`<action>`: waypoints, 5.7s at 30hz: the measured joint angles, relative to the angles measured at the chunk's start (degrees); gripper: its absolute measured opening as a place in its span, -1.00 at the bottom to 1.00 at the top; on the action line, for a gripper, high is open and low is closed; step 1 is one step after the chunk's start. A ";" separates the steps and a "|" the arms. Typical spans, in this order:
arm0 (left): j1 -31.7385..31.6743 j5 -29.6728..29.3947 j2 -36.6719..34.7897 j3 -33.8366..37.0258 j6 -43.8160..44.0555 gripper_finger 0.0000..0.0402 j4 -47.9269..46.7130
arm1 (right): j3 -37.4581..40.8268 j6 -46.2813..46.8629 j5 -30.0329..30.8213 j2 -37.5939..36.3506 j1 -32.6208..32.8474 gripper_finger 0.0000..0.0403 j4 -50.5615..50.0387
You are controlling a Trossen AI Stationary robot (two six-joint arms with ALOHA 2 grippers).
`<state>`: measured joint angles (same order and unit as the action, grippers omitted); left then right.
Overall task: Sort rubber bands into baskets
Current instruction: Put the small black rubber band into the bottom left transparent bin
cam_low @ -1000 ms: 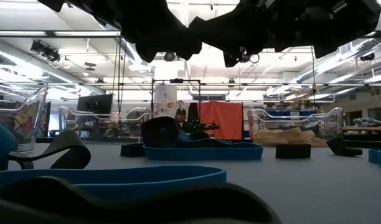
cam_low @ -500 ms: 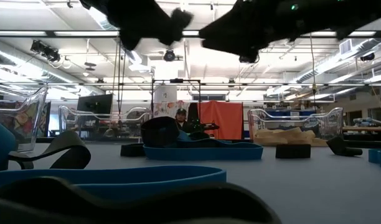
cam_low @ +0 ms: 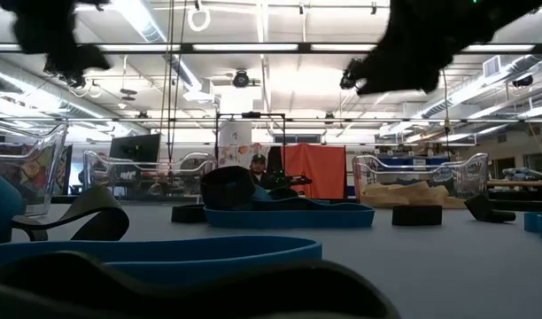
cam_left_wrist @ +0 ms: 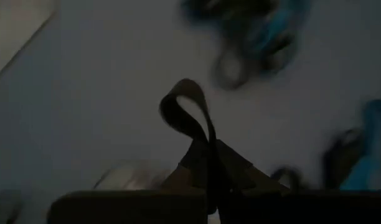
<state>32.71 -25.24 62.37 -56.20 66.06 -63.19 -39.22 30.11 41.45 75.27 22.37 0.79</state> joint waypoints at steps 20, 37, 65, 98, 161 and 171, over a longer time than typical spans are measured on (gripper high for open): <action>1.16 26.84 4.67 10.56 10.57 -0.60 -3.64 | 0.02 8.60 -14.40 10.86 -1.85 -0.03 -9.64; 1.16 25.19 4.65 7.56 11.79 0.01 -12.24 | 0.02 3.22 -25.54 10.07 -2.14 -0.13 -11.37; 1.37 -21.93 13.09 5.04 -31.96 0.01 36.70 | 0.09 -0.72 -20.22 18.58 0.92 -0.90 8.32; -5.87 -7.52 29.94 5.07 -58.97 0.01 82.96 | 0.02 -24.78 -21.93 18.47 0.81 -0.96 39.42; -5.20 -2.13 10.84 4.89 -34.76 -0.97 37.91 | 0.00 -19.90 -5.50 18.42 -0.36 -0.12 17.95; 1.63 -0.45 1.29 4.85 -18.42 -0.97 16.53 | 0.00 -16.78 -9.84 18.42 -4.47 -0.17 17.36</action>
<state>34.34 -25.69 63.66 -51.35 47.63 -46.66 -39.22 13.32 31.61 93.69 17.90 18.15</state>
